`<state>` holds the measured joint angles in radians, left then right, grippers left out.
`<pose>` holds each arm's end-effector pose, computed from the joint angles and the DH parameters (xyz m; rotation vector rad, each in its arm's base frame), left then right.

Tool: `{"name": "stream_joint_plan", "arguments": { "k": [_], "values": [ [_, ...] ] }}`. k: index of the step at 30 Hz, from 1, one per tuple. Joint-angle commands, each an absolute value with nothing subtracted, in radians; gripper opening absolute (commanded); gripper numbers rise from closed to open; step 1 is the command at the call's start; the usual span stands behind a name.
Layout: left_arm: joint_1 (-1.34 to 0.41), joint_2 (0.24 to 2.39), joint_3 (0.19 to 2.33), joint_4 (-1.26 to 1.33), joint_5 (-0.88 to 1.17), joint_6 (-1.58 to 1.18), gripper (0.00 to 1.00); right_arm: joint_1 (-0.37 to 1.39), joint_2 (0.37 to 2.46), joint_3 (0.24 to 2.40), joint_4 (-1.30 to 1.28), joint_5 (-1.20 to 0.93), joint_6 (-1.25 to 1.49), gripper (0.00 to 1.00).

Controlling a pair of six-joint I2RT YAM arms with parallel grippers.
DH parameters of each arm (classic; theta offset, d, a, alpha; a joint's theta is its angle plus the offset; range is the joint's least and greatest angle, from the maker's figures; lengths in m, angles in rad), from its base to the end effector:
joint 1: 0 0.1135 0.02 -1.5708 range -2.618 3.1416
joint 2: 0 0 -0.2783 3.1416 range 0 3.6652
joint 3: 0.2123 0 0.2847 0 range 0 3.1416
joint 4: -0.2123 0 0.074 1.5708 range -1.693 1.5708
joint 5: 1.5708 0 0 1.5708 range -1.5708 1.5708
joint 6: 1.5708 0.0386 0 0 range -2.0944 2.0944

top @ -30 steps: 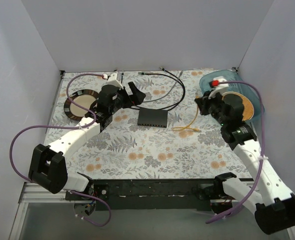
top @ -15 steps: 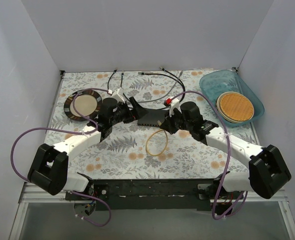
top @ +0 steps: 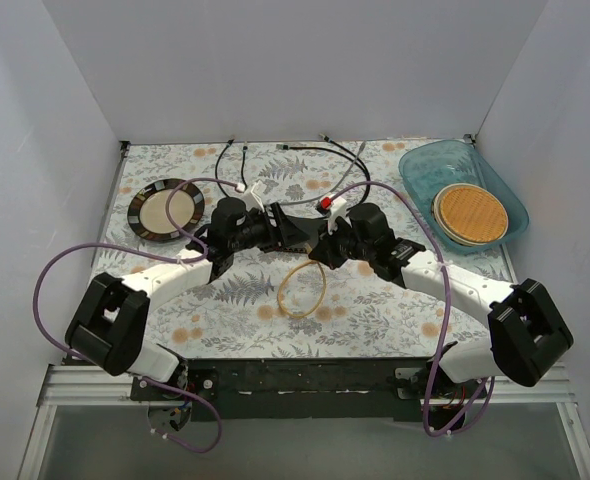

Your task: Insert the plug into the switch port

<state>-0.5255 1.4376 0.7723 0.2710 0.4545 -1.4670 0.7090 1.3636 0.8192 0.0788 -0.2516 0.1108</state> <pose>0.2851 -0.1849 0.2230 -0.7416 2.2553 -1.6087 0.2453 0.2231 0.2430 -0.7760 1.9604 0.7604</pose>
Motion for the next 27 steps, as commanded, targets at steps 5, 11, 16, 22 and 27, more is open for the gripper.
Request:
{"name": "stream_joint_plan", "arguments": {
  "k": [5,11,16,22,27],
  "values": [
    [-0.586,1.466,0.844,0.27,0.471,-1.39,0.49,0.715,1.351,0.868,0.114,-0.216,0.14,0.01],
    [-0.618,1.505,0.865,0.253,0.465,-1.364,0.42,0.715,1.344,0.865,0.114,-0.21,0.149,0.01],
    [-0.634,1.526,0.879,0.244,0.453,-1.345,0.32,0.715,1.33,0.858,0.121,-0.204,0.164,0.01],
    [-0.64,1.546,0.888,0.245,0.469,-1.336,0.0,0.715,1.325,0.856,0.13,-0.209,0.176,0.01],
    [-0.64,1.533,0.867,0.259,0.453,-1.339,0.0,0.715,1.319,0.859,0.133,-0.221,0.173,0.06]
  ]
}}
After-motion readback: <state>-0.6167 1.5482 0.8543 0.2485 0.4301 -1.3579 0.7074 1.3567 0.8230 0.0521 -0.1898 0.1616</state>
